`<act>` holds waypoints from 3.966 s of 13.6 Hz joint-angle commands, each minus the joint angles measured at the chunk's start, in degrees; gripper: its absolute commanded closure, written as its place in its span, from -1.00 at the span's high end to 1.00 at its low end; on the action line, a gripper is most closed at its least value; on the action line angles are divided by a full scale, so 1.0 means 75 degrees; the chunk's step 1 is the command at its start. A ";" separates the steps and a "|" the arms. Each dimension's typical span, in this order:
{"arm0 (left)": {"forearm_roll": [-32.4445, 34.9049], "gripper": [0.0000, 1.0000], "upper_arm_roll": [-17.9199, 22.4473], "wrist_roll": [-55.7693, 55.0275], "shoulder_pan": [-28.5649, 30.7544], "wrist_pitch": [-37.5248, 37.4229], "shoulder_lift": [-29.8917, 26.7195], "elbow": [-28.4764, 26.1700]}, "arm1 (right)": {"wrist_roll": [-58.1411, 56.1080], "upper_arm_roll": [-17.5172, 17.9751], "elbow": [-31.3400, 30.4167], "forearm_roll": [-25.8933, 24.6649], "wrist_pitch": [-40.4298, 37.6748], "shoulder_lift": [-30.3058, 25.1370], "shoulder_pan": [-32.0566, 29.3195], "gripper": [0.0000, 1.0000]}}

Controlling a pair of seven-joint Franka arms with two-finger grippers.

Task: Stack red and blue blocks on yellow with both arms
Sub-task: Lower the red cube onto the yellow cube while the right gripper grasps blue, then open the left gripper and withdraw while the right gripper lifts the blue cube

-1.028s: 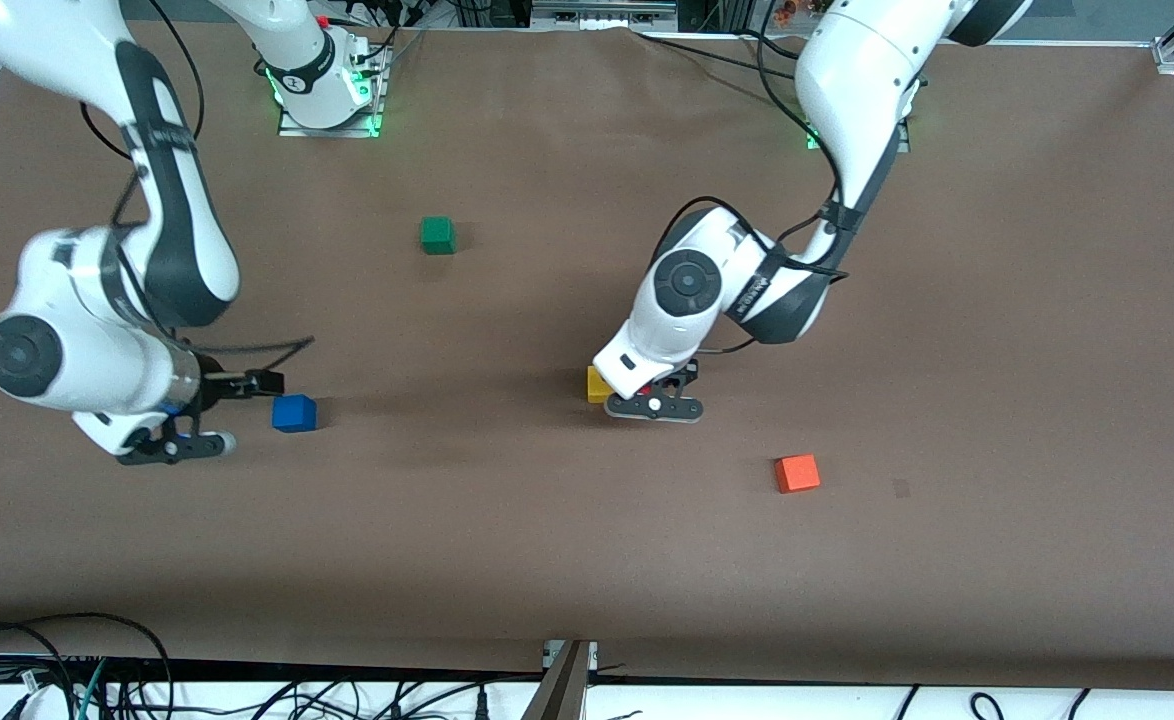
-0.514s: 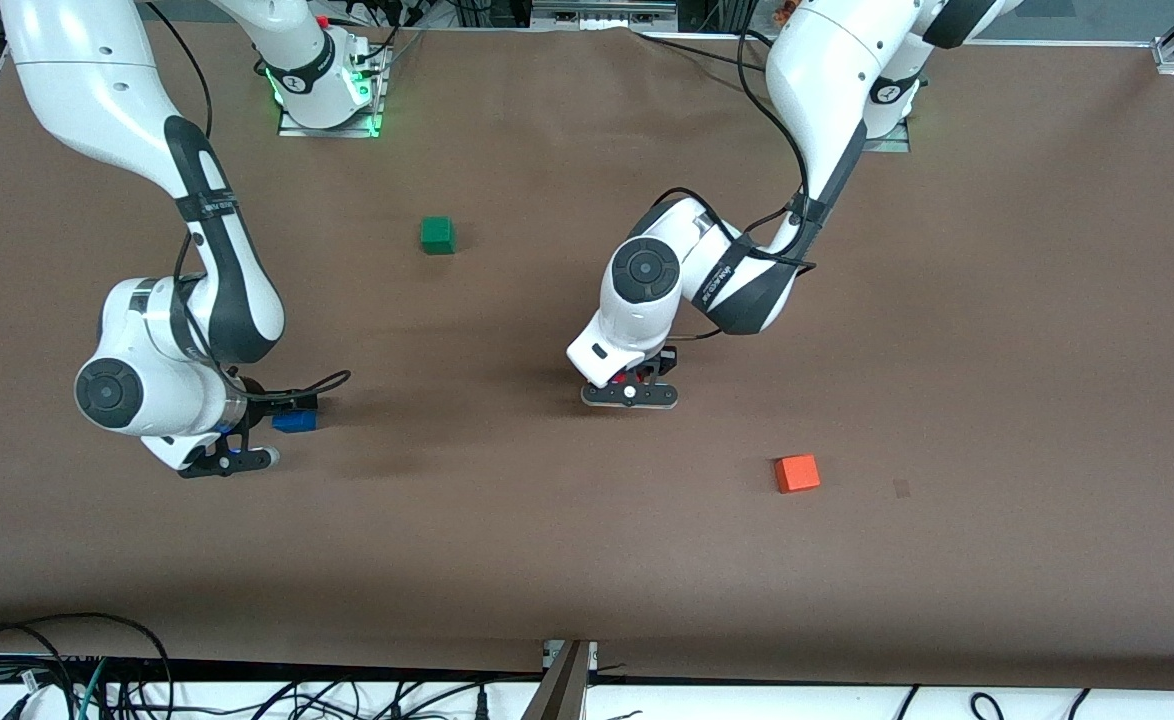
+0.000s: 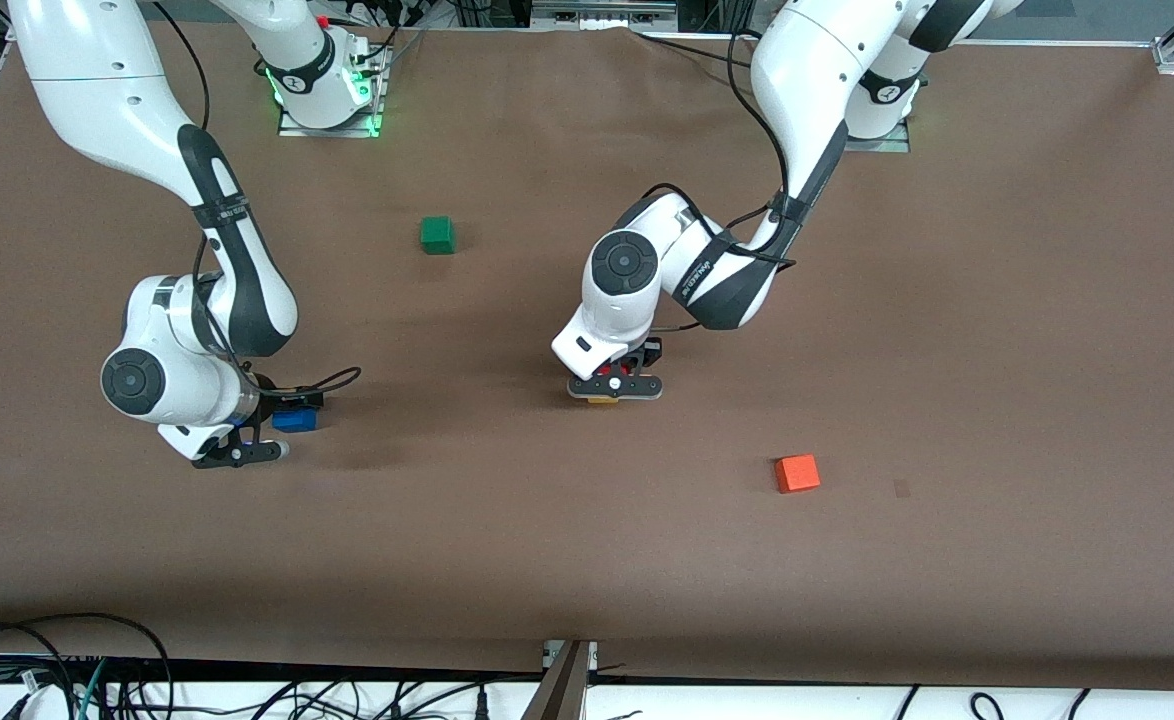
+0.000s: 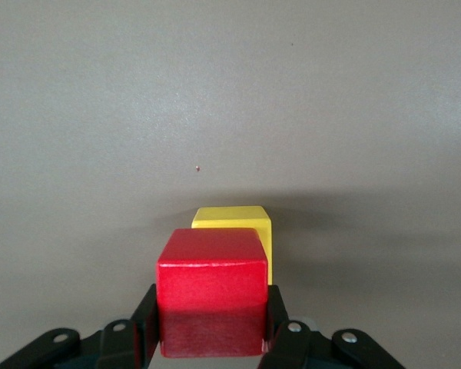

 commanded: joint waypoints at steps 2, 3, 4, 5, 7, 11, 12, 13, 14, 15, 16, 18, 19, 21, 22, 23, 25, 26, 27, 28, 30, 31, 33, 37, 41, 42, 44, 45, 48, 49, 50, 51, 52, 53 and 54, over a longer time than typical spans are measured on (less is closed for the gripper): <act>0.0049 -1.00 0.0126 -0.0165 -0.0150 -0.0214 0.0365 0.0632 | -0.0186 0.0016 -0.0147 0.0150 0.0267 0.0031 -0.0033 0.26; 0.0049 -1.00 0.0137 -0.0176 -0.0162 -0.0365 0.0470 0.0808 | -0.0232 0.0016 -0.0147 0.0150 0.0267 0.0020 -0.0033 0.13; 0.0049 -1.00 0.0126 -0.0188 -0.0162 -0.0517 0.0529 0.0972 | -0.0256 0.0028 -0.0112 0.0150 0.0256 0.0020 -0.0044 0.02; 0.0049 -1.00 0.0126 -0.0188 -0.0162 -0.0554 0.0553 0.1009 | -0.0244 0.0028 -0.0053 0.0150 0.0186 -0.0004 -0.0033 -0.07; 0.0049 -1.00 0.0137 -0.0188 -0.0162 -0.0554 0.0565 0.1009 | -0.0232 0.0028 0.0076 0.0150 0.0150 -0.0051 -0.0021 -0.09; 0.0049 -1.00 0.0126 -0.0211 -0.0174 -0.0554 0.0612 0.1021 | -0.0209 0.0028 0.1138 0.0162 -0.1123 -0.0109 0.0049 -0.10; 0.0049 -1.00 0.0137 -0.0258 -0.0174 -0.0554 0.0612 0.1009 | -0.0174 0.0028 0.1502 0.0185 -0.1510 -0.0109 0.0096 -0.10; 0.0060 -1.00 0.0137 -0.0270 -0.0174 -0.0554 0.0612 0.1009 | -0.0081 0.0074 0.1749 0.0359 -0.1839 -0.0109 0.0131 -0.10; 0.0072 -1.00 0.0126 -0.0270 -0.0174 -0.0554 0.0612 0.0997 | 0.0047 0.0086 0.2007 0.0616 -0.2132 -0.0109 0.0143 -0.10; 0.0060 -1.00 0.0126 -0.0270 -0.0174 -0.0554 0.0612 0.1009 | 0.0084 0.0087 0.2288 0.0804 -0.2460 -0.0109 0.0236 -0.10; 0.0060 -1.00 0.0126 -0.0270 -0.0174 -0.0554 0.0612 0.1009 | 0.0142 0.0075 0.2500 0.0922 -0.2742 -0.0098 0.0306 -0.10; 0.0072 -1.00 0.0126 -0.0293 -0.0185 -0.0554 0.0612 0.1009 | 0.0632 0.0098 0.2700 0.0982 -0.2873 -0.0098 0.0435 -0.10; 0.0072 -1.00 0.0126 -0.0363 -0.0220 -0.0554 0.0624 0.0997 | 0.0867 0.0110 0.2794 0.0982 -0.2943 -0.0098 0.0598 -0.10; 0.0072 -1.00 0.0126 -0.0446 -0.0256 -0.0554 0.0624 0.0997 | 0.1406 0.0145 0.2970 0.0982 -0.3026 -0.0098 0.0798 -0.10; 0.0072 -1.00 0.0126 -0.0446 -0.0256 -0.0554 0.0624 0.0997 | 0.1582 0.0145 0.3017 0.0982 -0.3037 -0.0098 0.0880 -0.10; 0.0072 -1.00 0.0126 -0.0446 -0.0256 -0.0554 0.0635 0.0997 | 0.1711 0.0145 0.3041 0.0994 -0.3037 -0.0109 0.0962 -0.10; 0.0084 -0.11 0.0137 -0.0434 -0.0244 -0.0542 0.0635 0.0997 | 0.1958 0.0145 0.3100 0.0982 -0.3014 -0.0098 0.1080 -0.10; 0.0095 0.99 0.0137 -0.0399 -0.0232 -0.0542 0.0647 0.0997 | 0.2005 0.0145 0.3100 0.0982 -0.3002 -0.0098 0.1104 -0.10; 0.0177 1.00 0.0172 -0.0306 -0.0221 -0.0531 0.0636 0.1009 | 0.2006 0.0145 0.3100 0.0982 -0.2991 -0.0098 0.1104 -0.10; 0.0201 1.00 0.0184 -0.0294 -0.0209 -0.0542 0.0624 0.1032 | 0.2017 0.0145 0.3100 0.0982 -0.2991 -0.0098 0.1116 -0.10; 0.0189 1.00 0.0219 -0.0294 -0.0150 -0.0600 0.0554 0.1079 | 0.2017 0.0145 0.3111 0.0982 -0.2967 -0.0086 0.1127 -0.10; 0.0178 1.00 0.0243 -0.0294 -0.0115 -0.0833 0.0519 0.1288 | 0.2029 0.0145 0.3100 0.0982 -0.2967 -0.0097 0.1151 -0.10; 0.0096 1.00 0.0255 -0.0259 0.0153 -0.1756 0.0518 0.2001 | 0.2238 0.0157 0.3146 0.1075 -0.2967 -0.0098 0.1221 -0.10; 0.0119 1.00 0.0208 0.1002 0.1147 -0.3188 -0.0089 0.2438 | 0.3538 0.0145 0.3345 0.1263 -0.2897 -0.0051 0.2016 -0.10; -0.0033 1.00 0.0254 0.2551 0.2764 -0.3880 -0.1260 0.2380 | 0.5142 0.0122 0.3486 0.1217 -0.2079 0.0101 0.3420 -0.09; -0.0045 1.00 0.0173 0.2856 0.3348 -0.4300 -0.1425 0.2415 | 0.5610 0.0099 0.3486 0.1124 -0.1763 0.0183 0.3784 -0.09; -0.0057 1.00 0.0207 0.3837 0.3949 -0.4806 -0.1927 0.2357 | 0.6525 0.0075 0.3498 0.0703 -0.1084 0.0452 0.4406 -0.08; -0.0034 1.00 0.0242 0.4481 0.4230 -0.4843 -0.2233 0.2299 | 0.6761 0.0075 0.3510 0.0492 -0.0837 0.0581 0.4559 -0.08; -0.0022 1.00 0.0254 0.5307 0.4933 -0.5007 -0.3344 0.1284 | 0.6775 0.0063 0.3556 0.0303 -0.0379 0.0851 0.4783 -0.08; 0.0013 1.00 0.0266 0.5343 0.5110 -0.4996 -0.3801 0.0745 | 0.6787 0.0063 0.3649 0.0163 -0.0354 0.0944 0.4830 -0.08; -0.0021 1.00 0.0266 0.5366 0.5332 -0.4984 -0.4084 0.0310 | 0.6799 0.0063 0.3790 0.0092 -0.0366 0.1073 0.4900 -0.06; -0.0045 1.00 0.0266 0.5529 0.5508 -0.4972 -0.4250 0.0004 | 0.6880 0.0040 0.3884 0.0080 -0.0354 0.1179 0.4994 -0.05; -0.0138 1.00 0.0266 0.5635 0.5533 -0.4972 -0.4344 -0.0185 | 0.7032 0.0040 0.3954 -0.0013 -0.0354 0.1261 0.5018 -0.05; -0.0185 1.00 0.0266 0.5624 0.5510 -0.4972 -0.4415 -0.0256 | 0.7080 0.0051 0.4013 -0.0119 -0.0354 0.1331 0.5053 -0.05; -0.0186 1.00 0.0266 0.5624 0.5510 -0.4949 -0.4427 -0.0338 | 0.7173 0.0051 0.4014 -0.0143 -0.0331 0.1367 0.5076 -0.03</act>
